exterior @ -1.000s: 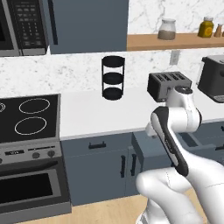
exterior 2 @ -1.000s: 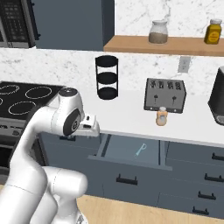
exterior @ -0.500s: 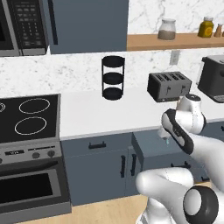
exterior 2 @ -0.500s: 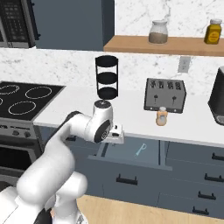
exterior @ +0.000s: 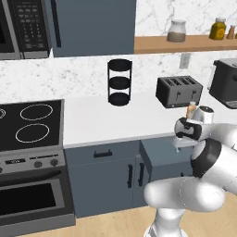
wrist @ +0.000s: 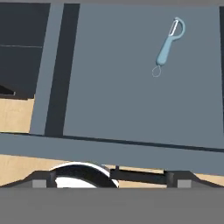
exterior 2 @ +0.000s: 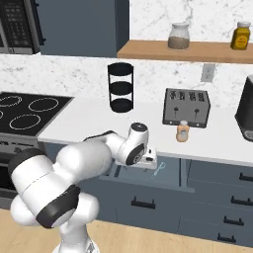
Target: Pick the peeler from the drawer and place it on the counter.
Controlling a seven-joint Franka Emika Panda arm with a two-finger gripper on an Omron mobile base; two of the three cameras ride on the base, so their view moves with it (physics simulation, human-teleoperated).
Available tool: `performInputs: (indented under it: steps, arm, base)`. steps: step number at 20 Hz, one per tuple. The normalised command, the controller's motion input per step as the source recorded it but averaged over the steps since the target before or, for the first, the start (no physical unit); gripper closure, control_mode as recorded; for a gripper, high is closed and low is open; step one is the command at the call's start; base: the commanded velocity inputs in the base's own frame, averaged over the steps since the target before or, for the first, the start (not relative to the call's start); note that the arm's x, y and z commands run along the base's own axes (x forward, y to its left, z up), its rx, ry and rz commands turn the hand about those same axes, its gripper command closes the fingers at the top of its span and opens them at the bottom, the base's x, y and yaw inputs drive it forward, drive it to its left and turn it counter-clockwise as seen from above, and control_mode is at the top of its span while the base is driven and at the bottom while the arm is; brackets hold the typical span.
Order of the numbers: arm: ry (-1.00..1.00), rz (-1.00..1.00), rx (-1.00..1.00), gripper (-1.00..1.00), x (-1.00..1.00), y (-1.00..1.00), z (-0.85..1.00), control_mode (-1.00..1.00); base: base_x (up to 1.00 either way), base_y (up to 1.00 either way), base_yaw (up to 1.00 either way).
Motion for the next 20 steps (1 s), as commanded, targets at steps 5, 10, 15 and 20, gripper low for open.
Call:
performInputs:
  steps: [5, 10, 15, 20]
  arm:
    - [0.03, 0.00, 0.03, -1.00, 0.45, -0.35, -0.49, -1.00]
    - [0.07, 0.00, 0.01, -1.00, 0.61, -0.07, -0.57, -1.00]
    - [0.05, 0.00, 0.00, -1.00, 0.49, -0.02, -0.52, -1.00]
    - [0.04, 0.01, 0.00, -1.00, 0.17, -0.18, -0.42, -1.00]
  base:
    - [0.00, 0.00, 0.00]
    - [0.00, 0.00, 0.00]
    - [0.00, 0.00, 0.00]
    - [0.00, 0.00, 0.00]
